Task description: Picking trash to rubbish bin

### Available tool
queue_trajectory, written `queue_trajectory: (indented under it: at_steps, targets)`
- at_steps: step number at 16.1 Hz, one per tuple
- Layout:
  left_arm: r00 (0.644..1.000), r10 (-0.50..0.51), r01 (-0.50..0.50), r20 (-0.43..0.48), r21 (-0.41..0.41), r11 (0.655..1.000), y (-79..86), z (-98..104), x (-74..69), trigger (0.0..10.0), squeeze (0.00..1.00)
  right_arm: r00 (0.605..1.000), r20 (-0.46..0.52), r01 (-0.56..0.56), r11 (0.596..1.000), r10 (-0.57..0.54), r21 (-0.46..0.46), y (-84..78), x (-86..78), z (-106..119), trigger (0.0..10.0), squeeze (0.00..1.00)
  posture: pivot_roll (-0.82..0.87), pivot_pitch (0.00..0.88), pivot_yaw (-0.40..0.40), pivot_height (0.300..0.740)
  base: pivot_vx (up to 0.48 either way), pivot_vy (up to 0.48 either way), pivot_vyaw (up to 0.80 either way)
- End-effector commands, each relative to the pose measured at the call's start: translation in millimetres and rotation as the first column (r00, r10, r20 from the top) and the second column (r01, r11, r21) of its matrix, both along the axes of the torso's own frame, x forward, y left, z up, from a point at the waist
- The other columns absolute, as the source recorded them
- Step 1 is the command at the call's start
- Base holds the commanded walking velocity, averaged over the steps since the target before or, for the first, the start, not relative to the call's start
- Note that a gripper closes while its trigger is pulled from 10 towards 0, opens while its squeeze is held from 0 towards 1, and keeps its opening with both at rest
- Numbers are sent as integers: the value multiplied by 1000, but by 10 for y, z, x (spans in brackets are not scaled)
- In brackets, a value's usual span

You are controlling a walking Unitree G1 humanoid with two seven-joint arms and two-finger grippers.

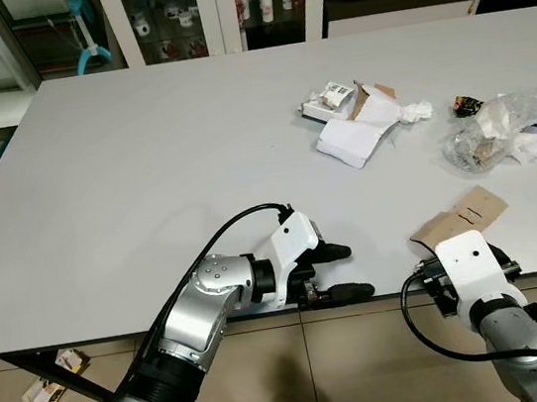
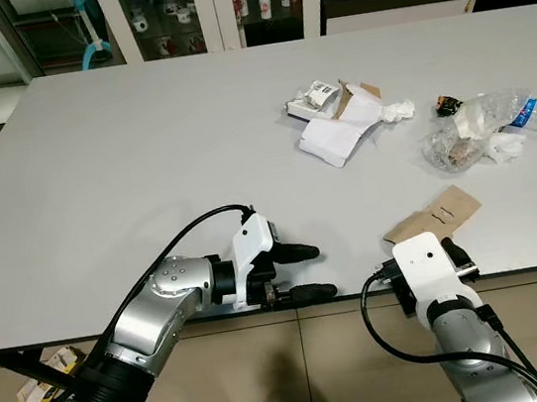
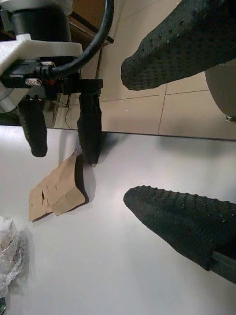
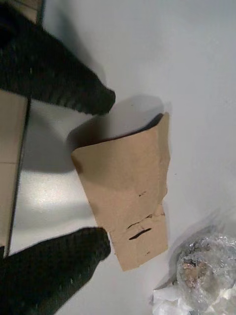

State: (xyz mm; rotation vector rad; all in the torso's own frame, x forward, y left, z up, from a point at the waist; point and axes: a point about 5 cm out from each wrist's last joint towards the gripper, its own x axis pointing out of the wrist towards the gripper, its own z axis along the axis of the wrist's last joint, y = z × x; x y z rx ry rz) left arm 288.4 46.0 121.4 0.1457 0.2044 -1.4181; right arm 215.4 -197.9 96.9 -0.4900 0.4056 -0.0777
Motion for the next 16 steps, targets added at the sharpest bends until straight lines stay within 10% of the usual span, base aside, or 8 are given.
queue_trajectory:
  at_steps: [1,16]
  targets:
    - [1000,-9,8,16,13,1000,8,27,9,10000,0,995,-96,32,999,-35,-25,-61,-77,-198,0,0,141,126,57,740,0,0,0]
    - [999,-36,36,-31,14,999,70,34,-18,10000,0,998,-45,44,996,-48,-82,-83,-43,-190,0,0,138,138,70,740,193,0,0]
